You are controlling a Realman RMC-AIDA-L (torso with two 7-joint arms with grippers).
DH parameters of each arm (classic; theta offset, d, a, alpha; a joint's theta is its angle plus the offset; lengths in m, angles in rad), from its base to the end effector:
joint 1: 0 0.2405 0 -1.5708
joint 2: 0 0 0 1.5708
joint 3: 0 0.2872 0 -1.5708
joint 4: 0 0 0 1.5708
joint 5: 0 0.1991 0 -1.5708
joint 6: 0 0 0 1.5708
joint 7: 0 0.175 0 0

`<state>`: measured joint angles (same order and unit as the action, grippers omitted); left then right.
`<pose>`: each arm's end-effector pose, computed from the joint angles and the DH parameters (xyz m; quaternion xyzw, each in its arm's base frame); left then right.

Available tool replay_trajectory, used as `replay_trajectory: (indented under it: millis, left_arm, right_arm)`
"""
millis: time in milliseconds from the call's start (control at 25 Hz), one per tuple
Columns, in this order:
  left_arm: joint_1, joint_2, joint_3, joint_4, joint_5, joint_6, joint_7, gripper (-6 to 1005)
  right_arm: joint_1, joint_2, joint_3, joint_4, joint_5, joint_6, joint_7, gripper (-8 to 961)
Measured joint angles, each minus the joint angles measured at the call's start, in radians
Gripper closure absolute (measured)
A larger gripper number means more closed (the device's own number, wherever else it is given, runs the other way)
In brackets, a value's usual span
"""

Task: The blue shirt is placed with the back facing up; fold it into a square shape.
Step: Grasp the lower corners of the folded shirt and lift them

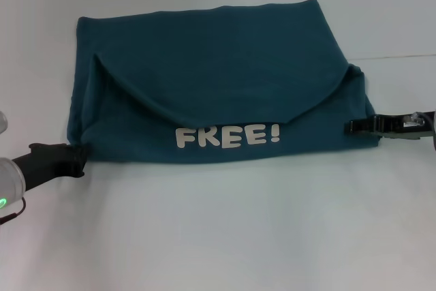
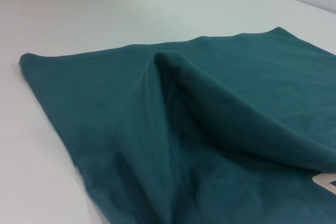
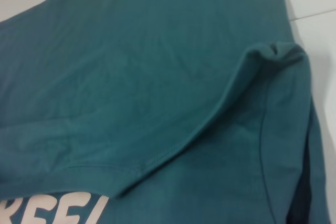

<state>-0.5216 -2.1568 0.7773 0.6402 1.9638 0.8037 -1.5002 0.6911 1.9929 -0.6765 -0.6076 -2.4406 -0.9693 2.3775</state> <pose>-0.3323 0.4103 -0.0537 -0.8437 -0.3527 -0.1254 0.3847 0.3414 0.4413 0.0003 -0.7378 0.5878 0.0917 0.3191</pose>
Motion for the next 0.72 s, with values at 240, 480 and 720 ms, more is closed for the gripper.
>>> replay_trajectory:
  millis: [240, 480, 720]
  left_arm:
    - [-0.005, 0.000, -0.001, 0.000, -0.003, -0.001, 0.000, 987]
    - [-0.006, 0.000, -0.001, 0.000, -0.003, -0.001, 0.000, 988]
    - [-0.006, 0.000, -0.001, 0.001, -0.003, -0.002, 0.000, 988]
  right_arm:
    - [0.003, 0.001, -0.020, 0.005, 0.000, 0.013, 0.007, 249]
    - [0.002, 0.001, -0.018, 0.010, 0.000, 0.015, 0.008, 286]
    - [0.000, 0.000, -0.013, 0.010, 0.002, 0.015, 0.008, 370]
